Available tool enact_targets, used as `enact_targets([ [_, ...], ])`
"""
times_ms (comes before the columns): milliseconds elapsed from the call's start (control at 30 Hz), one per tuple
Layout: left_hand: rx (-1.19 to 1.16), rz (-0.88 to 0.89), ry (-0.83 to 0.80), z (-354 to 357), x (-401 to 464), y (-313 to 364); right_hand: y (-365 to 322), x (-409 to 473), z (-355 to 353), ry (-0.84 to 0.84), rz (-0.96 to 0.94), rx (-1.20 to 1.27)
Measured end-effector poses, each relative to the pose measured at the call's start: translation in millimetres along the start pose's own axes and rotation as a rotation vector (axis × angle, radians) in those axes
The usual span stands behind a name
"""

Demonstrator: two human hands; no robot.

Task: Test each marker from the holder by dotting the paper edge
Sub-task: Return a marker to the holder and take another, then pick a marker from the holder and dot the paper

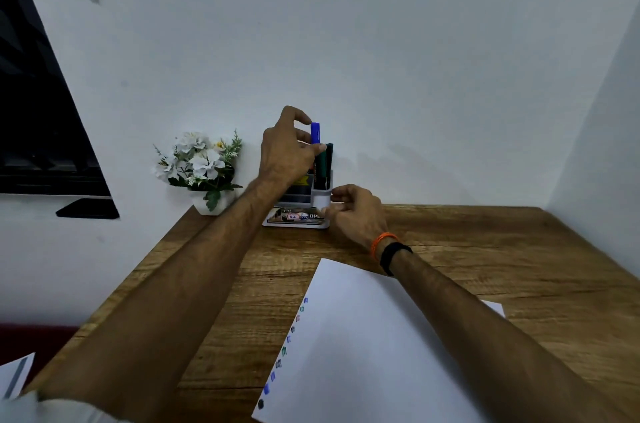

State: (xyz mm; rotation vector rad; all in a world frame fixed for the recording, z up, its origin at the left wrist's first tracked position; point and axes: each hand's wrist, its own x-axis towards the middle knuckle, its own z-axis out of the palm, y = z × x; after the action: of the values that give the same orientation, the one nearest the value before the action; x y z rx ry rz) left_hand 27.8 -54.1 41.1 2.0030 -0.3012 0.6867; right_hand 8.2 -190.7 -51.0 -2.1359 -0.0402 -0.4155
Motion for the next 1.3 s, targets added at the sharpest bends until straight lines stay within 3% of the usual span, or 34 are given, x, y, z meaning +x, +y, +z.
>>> enact_targets([
  [300, 0.089, 0.084, 0.017, 2.7, -1.5, -5.9, -6.3, -1.7, 0.1, 0.045, -0.056, 0.057],
  [733, 0.225, 0.053, -0.220, -0.8, -14.6, -27.0, -6.5, -1.0, 1.1, 0.052, -0.059, 0.021],
  [1167, 0.319, 0.012, -0.128, -15.9, 30.0, -20.3, -8.2, 2.1, 3.7, 0.075, -0.191, -0.104],
  [1300, 0.378, 0.033, -0.204, -3.3, 47.6, -20.9, -5.1, 5.5, 6.3, 0.089, -0.220, -0.135],
])
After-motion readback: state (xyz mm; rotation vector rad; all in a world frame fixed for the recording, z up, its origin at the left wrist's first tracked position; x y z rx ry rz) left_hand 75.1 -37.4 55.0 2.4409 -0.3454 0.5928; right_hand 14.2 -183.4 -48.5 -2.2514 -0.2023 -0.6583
